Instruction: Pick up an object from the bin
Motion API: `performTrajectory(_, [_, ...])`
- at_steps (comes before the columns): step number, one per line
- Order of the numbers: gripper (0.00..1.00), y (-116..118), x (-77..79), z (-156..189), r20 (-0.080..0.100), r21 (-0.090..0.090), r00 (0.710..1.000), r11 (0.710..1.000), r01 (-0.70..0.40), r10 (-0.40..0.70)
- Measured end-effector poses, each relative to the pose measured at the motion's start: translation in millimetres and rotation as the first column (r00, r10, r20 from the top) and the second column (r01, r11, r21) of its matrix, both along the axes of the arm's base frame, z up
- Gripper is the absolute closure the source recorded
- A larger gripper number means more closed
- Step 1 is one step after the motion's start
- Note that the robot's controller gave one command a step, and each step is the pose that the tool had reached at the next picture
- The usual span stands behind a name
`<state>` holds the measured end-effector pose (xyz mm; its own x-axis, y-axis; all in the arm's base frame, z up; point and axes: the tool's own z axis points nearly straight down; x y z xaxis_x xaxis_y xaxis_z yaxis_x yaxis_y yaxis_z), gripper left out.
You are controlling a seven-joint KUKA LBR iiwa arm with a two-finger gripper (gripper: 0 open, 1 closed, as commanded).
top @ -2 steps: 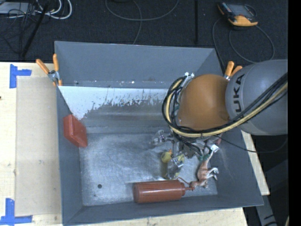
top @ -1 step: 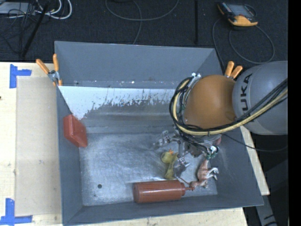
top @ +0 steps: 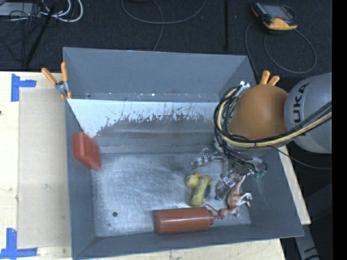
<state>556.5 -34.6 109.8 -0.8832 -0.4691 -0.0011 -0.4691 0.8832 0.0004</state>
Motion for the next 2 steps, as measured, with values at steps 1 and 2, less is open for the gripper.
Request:
performTrajectory(1, [0.0, -8.2, -15.1, -16.7, 0.001, -0.004, 0.999, 0.999, -0.043, 0.043])
performTrajectory(2, [0.0, 49.0, -39.8, -31.0, 0.002, -0.002, 0.989, 0.989, -0.148, 0.148])
